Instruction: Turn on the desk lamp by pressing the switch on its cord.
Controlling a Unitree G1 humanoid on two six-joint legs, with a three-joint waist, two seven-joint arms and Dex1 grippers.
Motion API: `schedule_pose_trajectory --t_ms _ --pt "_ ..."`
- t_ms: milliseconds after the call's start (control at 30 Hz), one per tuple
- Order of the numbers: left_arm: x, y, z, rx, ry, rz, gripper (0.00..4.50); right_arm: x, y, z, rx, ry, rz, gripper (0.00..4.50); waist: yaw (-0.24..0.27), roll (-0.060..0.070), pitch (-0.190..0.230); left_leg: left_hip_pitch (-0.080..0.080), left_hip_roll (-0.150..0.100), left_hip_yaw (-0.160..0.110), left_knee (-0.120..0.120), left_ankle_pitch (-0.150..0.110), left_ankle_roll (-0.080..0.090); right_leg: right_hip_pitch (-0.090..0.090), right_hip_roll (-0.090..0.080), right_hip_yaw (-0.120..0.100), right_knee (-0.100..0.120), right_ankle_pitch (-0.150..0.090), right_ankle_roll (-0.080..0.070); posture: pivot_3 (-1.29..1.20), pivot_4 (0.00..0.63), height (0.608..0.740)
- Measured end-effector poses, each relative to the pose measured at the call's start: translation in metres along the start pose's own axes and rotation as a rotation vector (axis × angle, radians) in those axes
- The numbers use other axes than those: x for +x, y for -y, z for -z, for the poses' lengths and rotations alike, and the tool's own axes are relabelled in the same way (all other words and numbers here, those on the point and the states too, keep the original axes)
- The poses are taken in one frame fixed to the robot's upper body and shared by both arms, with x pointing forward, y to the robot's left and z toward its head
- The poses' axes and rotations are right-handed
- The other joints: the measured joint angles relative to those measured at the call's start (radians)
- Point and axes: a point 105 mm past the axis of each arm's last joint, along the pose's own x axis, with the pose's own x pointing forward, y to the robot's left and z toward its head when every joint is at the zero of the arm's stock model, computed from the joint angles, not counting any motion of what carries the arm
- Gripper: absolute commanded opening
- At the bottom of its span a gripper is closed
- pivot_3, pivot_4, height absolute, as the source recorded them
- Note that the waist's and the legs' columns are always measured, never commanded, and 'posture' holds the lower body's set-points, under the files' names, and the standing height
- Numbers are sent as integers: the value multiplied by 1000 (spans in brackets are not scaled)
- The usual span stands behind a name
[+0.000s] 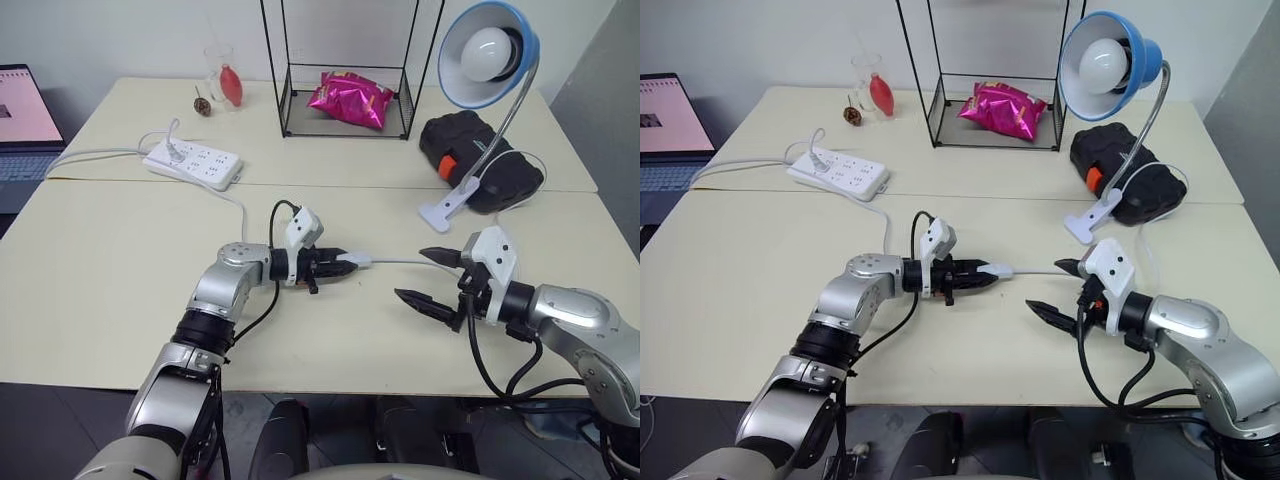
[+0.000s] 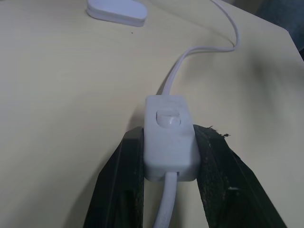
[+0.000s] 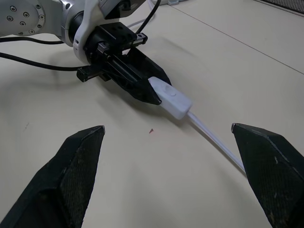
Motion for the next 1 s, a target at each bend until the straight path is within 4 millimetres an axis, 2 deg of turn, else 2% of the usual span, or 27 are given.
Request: schedule_pose_trajectory --t_ms 200,300,467,533,567,767,1000 --pt "-1 -1 10 115 2 -84 1106 5 -8 4 27 2 -24 4500 -1 0 0 0 0 0 0 0 0 0 0 0 0 0 0 0 150 740" --pt "2 2 21 123 -17 -87 1106 7 -10 5 32 0 -33 4500 0 0 0 0 0 0 0 0 0 0 0 0 0 0 0 0 150 740" --pt "2 2 22 122 -24 -91 1106 7 -10 5 31 1 -30 4500 0 0 0 0 0 0 0 0 0 0 0 0 0 0 0 0 150 740" --pt "1 3 22 117 -31 -79 1806 7 -10 5 31 1 -30 4500 0 0 0 1 0 0 0 0 0 0 0 0 0 0 0 0 150 740" --pt "-1 3 23 114 -47 -69 1852 7 -10 5 31 2 -30 4500 -1 0 0 1 0 0 0 0 0 0 0 0 0 0 0 0 150 740" --pt "-1 6 27 119 -68 -38 2925 7 -10 4 30 3 -30 4500 -1 0 0 1 0 0 0 0 0 1 0 0 0 0 0 0 150 740" --pt "-1 6 27 131 -78 -38 2925 7 -10 4 29 3 -30 4500 -1 0 0 1 0 -1 0 0 0 1 1 0 1 0 1 0 150 740"
